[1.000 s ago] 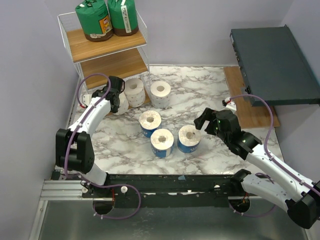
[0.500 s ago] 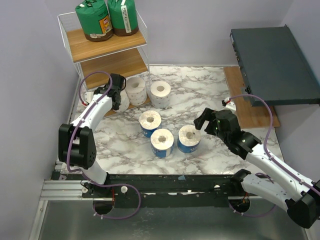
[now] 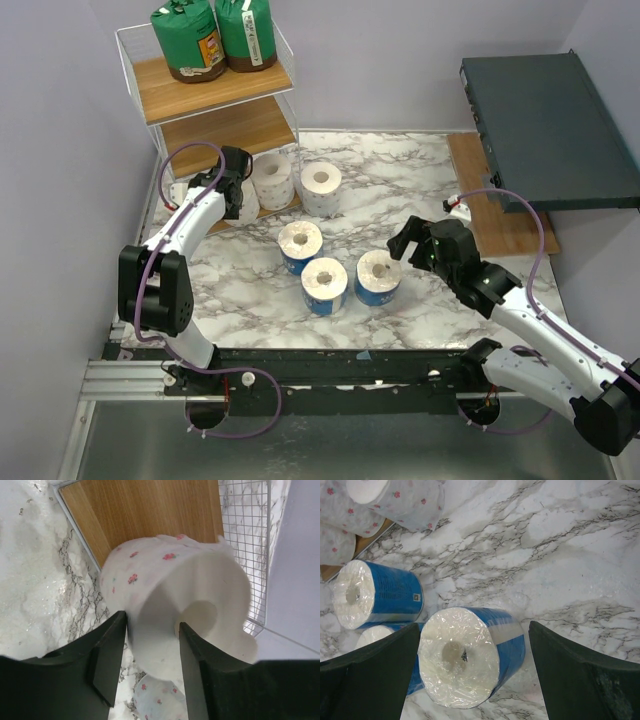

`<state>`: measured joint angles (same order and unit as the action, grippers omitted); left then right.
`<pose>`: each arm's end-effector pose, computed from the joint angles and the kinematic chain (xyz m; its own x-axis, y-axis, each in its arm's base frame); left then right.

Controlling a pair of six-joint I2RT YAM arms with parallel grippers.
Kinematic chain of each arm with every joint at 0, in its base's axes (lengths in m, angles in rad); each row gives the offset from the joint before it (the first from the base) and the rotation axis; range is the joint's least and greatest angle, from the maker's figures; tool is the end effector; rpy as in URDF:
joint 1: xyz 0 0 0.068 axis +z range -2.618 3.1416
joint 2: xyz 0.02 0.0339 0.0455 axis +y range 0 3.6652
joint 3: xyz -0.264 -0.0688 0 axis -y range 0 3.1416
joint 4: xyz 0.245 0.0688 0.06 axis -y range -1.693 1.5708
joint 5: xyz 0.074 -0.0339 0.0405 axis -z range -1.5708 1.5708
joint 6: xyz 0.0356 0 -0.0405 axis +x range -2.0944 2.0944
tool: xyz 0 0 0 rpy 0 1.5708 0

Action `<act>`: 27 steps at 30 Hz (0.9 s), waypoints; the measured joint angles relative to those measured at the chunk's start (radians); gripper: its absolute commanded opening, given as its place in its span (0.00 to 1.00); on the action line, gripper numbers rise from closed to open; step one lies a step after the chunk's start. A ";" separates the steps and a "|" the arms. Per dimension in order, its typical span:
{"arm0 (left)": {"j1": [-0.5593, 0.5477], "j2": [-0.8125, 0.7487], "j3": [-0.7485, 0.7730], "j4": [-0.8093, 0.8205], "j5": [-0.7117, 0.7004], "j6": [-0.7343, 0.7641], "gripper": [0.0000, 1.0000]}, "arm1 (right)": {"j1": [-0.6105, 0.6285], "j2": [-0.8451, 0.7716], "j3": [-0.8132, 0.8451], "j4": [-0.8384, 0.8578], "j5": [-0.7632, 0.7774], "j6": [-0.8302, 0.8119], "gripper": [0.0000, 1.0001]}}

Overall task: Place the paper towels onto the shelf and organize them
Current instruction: Place the paper towel on the shelf.

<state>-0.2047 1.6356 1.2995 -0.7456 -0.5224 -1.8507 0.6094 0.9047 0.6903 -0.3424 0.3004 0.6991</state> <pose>0.3340 -0.0512 0.2602 0.2901 -0.9109 -0.2935 -0.8159 -0.0751 -0.5732 0.1706 0.1062 0.2705 -0.5510 0.3651 -0.7504 0.0180 0.9042 0.4266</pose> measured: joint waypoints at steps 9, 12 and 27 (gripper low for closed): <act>0.000 -0.019 -0.023 0.038 0.001 0.011 0.65 | 0.000 -0.004 -0.006 0.000 0.000 0.000 0.92; 0.001 -0.030 -0.040 0.044 0.003 0.019 0.67 | 0.000 -0.004 -0.010 -0.002 0.000 0.000 0.92; 0.000 -0.348 -0.346 0.189 0.066 0.228 0.83 | 0.000 -0.023 -0.015 -0.003 -0.017 0.001 0.92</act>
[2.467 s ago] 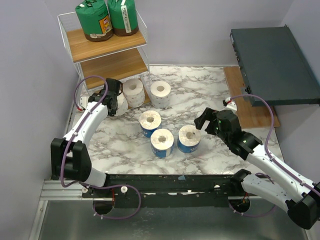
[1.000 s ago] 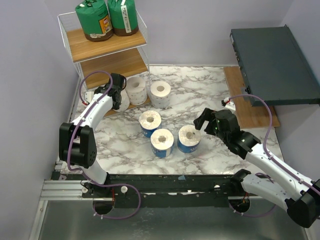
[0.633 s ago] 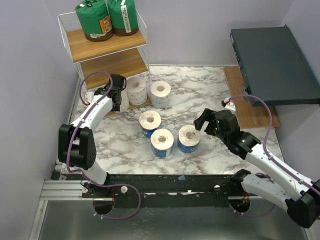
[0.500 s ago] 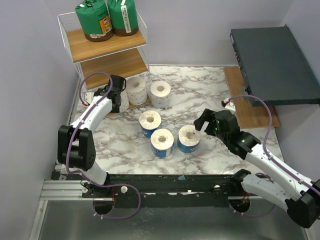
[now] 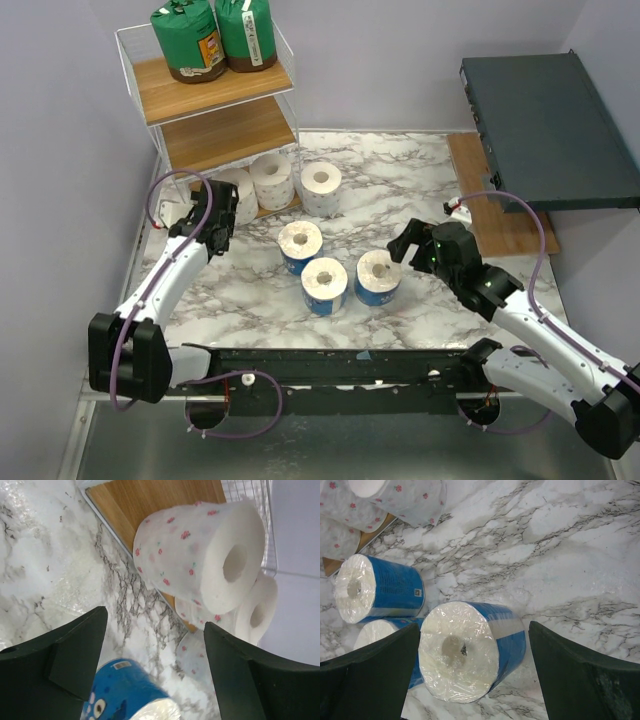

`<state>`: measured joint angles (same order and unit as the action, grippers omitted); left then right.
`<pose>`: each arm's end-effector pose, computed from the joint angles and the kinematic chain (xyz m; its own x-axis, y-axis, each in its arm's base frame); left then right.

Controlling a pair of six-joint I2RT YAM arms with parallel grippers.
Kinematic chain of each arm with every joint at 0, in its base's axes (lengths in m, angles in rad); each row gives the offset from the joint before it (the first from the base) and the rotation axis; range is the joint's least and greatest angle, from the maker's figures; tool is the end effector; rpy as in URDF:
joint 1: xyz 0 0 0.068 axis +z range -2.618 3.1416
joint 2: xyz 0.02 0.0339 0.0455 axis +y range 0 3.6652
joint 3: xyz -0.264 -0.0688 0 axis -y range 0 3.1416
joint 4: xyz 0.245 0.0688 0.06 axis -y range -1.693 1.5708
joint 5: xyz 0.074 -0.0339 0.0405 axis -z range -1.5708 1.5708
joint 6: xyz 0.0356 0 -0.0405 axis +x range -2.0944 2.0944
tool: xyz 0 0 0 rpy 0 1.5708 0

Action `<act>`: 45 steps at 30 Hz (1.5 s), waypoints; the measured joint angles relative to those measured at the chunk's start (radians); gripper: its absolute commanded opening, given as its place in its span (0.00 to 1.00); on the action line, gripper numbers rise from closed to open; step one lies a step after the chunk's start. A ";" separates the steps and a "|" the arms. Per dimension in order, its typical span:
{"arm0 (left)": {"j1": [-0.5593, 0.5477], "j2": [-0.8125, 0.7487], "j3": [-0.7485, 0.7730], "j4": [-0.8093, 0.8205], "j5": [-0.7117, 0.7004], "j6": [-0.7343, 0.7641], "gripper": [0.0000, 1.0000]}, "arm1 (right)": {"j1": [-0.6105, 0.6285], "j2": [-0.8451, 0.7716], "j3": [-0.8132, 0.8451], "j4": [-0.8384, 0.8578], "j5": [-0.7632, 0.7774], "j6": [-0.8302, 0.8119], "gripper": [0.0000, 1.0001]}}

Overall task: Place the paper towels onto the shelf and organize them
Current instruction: Place the paper towel on the shelf.

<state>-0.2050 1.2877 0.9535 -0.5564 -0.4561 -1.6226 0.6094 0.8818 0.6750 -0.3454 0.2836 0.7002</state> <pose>0.2617 -0.0384 0.2609 0.1278 -0.9423 -0.3094 -0.7556 0.1096 -0.6458 0.1667 0.1042 0.2689 -0.5571 0.3655 -0.7456 0.0063 0.8998 0.4364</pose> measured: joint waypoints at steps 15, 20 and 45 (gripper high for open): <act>0.000 -0.129 -0.044 0.001 0.115 0.659 0.61 | 0.000 -0.056 -0.012 -0.001 -0.010 0.000 0.92; -0.002 -0.199 -0.115 0.058 0.113 0.822 0.57 | 0.000 -0.058 -0.018 -0.001 -0.010 0.000 0.92; -0.032 -0.044 -0.335 0.764 0.171 1.081 0.30 | 0.000 -0.055 -0.022 -0.001 -0.020 -0.001 0.92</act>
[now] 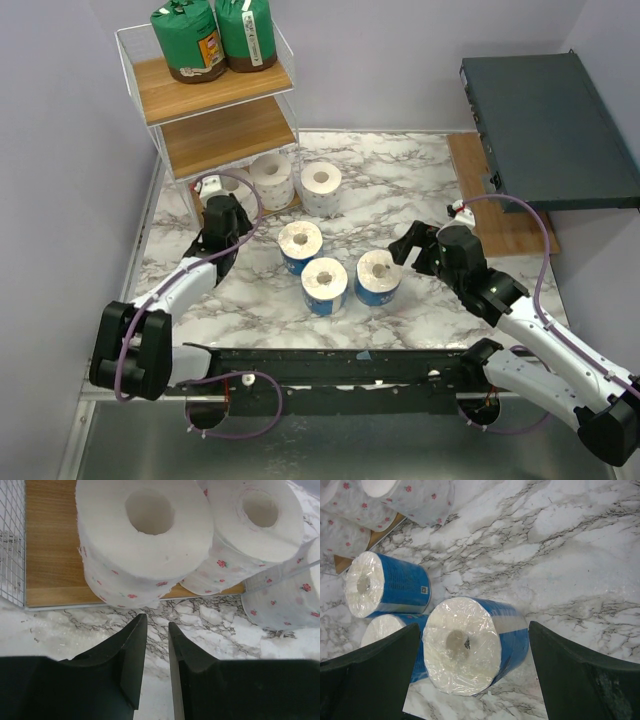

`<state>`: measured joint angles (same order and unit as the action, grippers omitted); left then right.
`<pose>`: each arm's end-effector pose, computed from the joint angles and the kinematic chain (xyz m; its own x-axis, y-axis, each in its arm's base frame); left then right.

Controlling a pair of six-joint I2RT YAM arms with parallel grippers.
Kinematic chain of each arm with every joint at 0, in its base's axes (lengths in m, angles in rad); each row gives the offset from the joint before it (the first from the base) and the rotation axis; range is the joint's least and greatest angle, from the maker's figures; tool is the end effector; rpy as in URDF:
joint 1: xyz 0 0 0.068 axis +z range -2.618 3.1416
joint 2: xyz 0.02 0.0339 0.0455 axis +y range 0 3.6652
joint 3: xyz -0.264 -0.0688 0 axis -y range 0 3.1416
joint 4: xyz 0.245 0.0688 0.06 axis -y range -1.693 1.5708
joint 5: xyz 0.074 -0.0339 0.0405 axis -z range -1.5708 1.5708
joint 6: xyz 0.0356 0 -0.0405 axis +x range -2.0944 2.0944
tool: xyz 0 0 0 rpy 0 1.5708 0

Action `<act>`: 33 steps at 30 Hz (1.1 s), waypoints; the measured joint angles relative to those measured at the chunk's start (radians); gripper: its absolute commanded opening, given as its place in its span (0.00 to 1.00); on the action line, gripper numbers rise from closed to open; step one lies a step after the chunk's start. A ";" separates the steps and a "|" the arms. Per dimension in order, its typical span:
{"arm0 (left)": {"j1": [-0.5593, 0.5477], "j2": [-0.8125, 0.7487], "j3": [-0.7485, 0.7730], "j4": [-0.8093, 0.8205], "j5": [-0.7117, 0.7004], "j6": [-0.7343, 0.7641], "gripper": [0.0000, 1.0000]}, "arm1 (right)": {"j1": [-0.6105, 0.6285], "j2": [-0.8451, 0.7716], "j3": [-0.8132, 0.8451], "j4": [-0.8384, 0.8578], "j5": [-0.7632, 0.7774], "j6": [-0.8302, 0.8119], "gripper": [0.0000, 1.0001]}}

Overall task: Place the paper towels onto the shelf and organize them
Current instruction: Place the paper towel on the shelf.

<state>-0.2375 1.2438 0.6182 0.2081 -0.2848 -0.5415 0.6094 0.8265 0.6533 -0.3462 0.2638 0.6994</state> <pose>0.2626 -0.0533 0.2248 -0.3254 -0.4302 -0.8420 -0.2235 0.9003 -0.3735 0.1586 0.0994 0.2708 -0.5477 0.3756 -0.7476 -0.0188 0.8878 0.4598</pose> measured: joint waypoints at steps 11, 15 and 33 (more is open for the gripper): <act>-0.007 0.153 0.156 -0.056 -0.023 0.048 0.30 | 0.000 0.000 0.000 0.000 -0.001 0.000 0.92; -0.012 0.197 0.206 -0.097 -0.032 0.048 0.30 | 0.000 0.000 0.000 0.000 -0.001 0.000 0.92; -0.130 -0.077 0.106 -0.190 -0.054 0.028 0.55 | 0.000 0.006 0.000 0.005 -0.026 0.004 0.91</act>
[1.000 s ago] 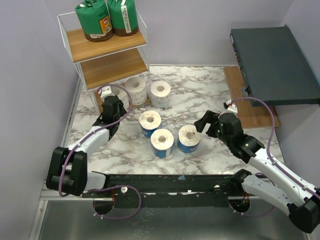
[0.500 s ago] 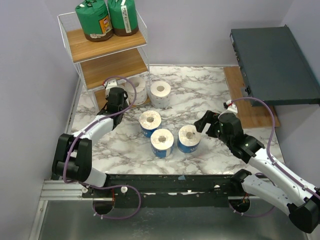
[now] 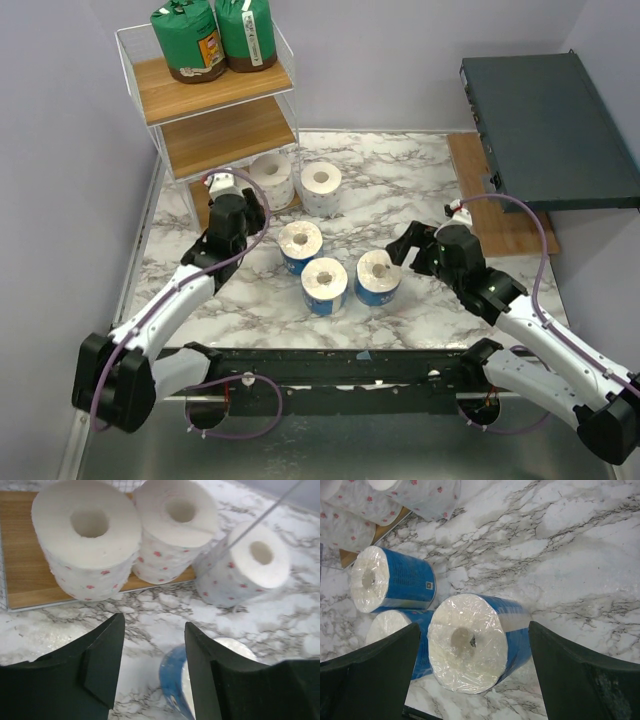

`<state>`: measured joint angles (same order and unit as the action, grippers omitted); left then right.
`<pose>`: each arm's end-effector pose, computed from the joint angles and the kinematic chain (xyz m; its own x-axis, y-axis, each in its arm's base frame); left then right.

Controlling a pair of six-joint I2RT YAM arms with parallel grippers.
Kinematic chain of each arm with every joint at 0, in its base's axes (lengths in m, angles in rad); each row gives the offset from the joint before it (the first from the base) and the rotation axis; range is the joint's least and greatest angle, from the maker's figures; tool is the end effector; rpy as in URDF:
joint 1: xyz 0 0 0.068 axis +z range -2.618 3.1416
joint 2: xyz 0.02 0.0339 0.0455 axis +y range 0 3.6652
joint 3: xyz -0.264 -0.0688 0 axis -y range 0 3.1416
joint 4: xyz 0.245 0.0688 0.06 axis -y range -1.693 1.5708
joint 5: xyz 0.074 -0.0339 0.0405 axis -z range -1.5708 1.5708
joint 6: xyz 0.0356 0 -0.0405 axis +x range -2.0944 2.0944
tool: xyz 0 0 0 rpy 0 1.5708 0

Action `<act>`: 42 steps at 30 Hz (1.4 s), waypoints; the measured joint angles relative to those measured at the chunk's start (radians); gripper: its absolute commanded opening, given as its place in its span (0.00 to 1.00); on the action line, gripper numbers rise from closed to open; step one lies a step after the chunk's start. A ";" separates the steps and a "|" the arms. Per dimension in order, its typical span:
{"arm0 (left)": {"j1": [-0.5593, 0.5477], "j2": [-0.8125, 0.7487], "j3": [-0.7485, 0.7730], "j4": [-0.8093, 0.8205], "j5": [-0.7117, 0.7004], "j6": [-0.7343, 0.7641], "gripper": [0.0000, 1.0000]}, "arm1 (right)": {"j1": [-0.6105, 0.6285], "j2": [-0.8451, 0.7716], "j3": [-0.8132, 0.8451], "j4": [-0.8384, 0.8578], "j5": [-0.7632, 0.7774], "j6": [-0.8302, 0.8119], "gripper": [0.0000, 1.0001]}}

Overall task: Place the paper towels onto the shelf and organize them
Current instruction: Place the paper towel on the shelf.

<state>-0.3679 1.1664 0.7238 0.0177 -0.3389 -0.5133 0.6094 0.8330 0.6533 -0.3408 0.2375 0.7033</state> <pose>0.2480 -0.0829 0.2611 -0.3629 -0.3565 -0.8610 -0.1396 0.9343 -0.3280 0.1593 0.1010 0.2701 -0.5626 0.3739 -0.7374 -0.0329 0.8811 0.4719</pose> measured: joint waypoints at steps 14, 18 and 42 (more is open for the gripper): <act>-0.110 -0.549 -0.094 -0.334 -0.014 -0.147 0.98 | 0.000 0.193 0.134 0.035 -0.089 0.016 0.89; -0.110 -0.737 -0.134 -0.468 -0.056 -0.237 0.99 | 0.000 0.285 0.211 0.072 -0.094 0.034 0.89; -0.105 -0.940 -0.236 -0.771 -0.064 -0.508 0.99 | -0.055 1.140 0.991 -0.020 -0.074 0.064 0.86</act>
<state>-0.4725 0.2268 0.4877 -0.7532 -0.4026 -1.0214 0.5541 1.9732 1.6440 -0.3611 0.1631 0.7673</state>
